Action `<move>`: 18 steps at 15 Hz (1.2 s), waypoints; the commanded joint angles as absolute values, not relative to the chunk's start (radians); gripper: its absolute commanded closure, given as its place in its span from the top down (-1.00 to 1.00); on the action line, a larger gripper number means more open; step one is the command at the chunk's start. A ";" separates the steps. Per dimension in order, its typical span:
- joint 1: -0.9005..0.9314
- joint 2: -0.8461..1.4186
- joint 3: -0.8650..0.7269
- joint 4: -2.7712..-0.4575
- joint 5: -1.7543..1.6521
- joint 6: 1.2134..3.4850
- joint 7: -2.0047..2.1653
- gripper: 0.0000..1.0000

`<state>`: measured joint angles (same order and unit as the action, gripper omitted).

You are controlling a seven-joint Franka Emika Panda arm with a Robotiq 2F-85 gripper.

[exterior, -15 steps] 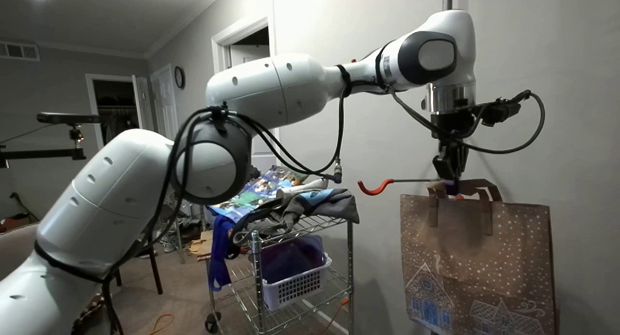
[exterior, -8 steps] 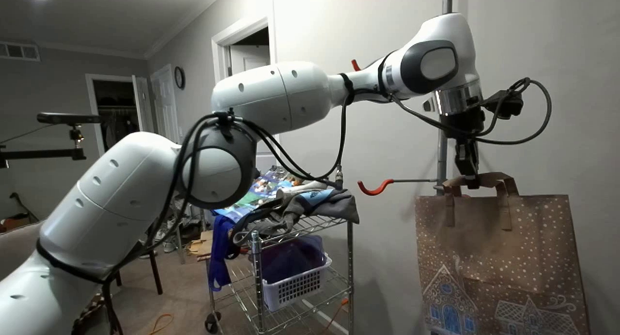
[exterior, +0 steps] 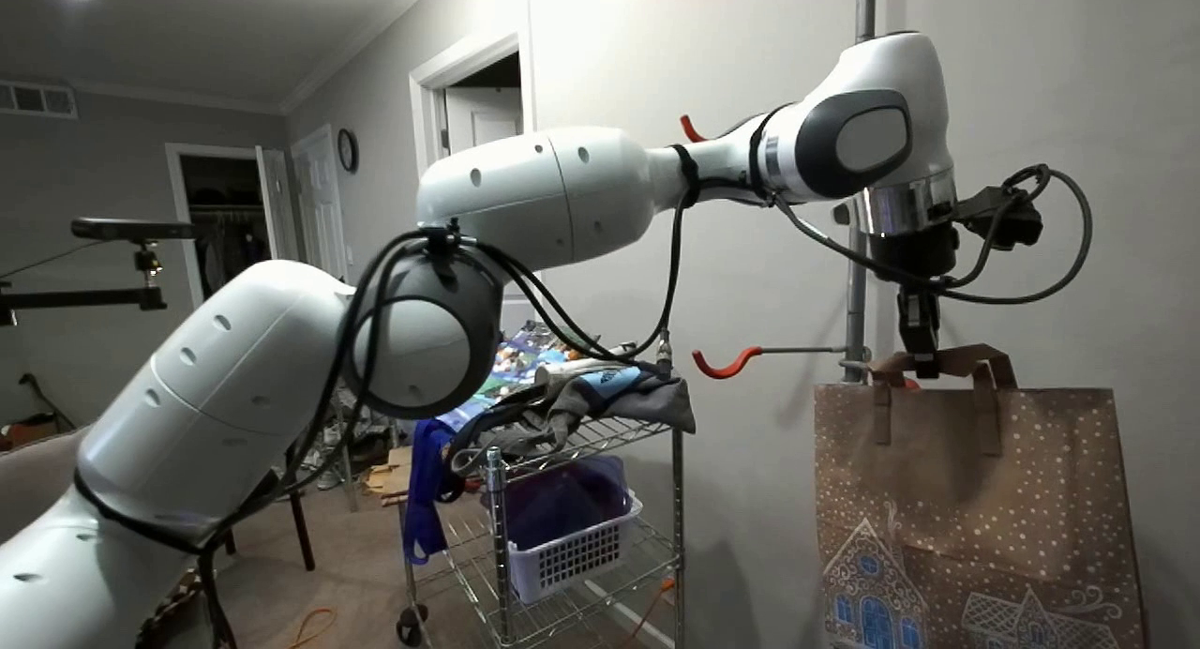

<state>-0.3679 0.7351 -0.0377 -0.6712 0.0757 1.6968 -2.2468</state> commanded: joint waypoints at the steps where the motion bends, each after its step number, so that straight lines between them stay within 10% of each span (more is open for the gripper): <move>1: -0.402 0.719 -0.008 -0.713 0.121 1.692 -2.314 -0.91; 18: -0.443 0.713 0.021 -0.737 0.209 1.736 -2.334 -0.90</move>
<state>-0.4318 0.7342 -0.0012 -0.7012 0.1664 1.6645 -2.3338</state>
